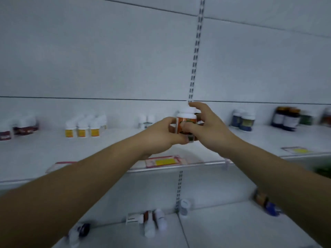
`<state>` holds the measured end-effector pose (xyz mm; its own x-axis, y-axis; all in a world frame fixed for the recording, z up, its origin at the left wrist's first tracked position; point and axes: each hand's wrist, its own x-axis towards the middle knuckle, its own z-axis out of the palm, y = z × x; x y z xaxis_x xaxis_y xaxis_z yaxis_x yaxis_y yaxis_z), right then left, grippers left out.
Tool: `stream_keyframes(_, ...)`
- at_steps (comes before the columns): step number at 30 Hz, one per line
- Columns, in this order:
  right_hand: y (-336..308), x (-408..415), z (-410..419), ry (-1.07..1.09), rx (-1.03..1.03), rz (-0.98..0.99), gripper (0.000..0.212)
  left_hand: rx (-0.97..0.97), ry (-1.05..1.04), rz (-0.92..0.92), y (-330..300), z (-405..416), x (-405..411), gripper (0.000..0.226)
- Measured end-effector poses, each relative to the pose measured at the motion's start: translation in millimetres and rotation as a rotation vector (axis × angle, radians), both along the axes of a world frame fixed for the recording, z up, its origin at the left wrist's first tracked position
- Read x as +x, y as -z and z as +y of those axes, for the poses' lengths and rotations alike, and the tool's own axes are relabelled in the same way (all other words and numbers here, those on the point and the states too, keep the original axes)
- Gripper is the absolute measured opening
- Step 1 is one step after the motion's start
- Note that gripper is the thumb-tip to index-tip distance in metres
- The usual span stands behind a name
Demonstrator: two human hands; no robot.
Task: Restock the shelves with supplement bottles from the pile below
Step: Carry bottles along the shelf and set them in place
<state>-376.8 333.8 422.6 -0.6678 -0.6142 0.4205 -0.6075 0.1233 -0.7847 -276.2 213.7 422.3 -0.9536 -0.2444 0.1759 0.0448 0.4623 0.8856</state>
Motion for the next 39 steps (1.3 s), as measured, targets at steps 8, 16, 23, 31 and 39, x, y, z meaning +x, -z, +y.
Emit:
stream_keyframes(8,5.6,-120.2,250.6,0.368,0.033,0.003,0.059,0.061,0.312,-0.033,14.9,226.1,-172.1,0.046)
stream_keyframes(16,8.5,-228.5,389.8,0.56,-0.021,-0.041,0.056,-0.053,0.489,-0.088,12.3,360.5,-316.0,0.045)
stream_keyframes(23,13.8,-344.4,460.2,0.631,-0.071,-0.032,0.054,-0.151,0.6,-0.059,8.1,434.7,-443.5,0.03)
stream_keyframes(31,-1.0,-460.8,568.5,0.803,-0.082,-0.054,0.059,-0.164,0.701,-0.093,1.1,543.3,-587.1,0.054)
stream_keyframes(39,7.7,-579.2,703.4,0.843,-0.066,-0.057,0.056,-0.328,0.705,-0.082,10.3,676.4,-710.0,0.06)
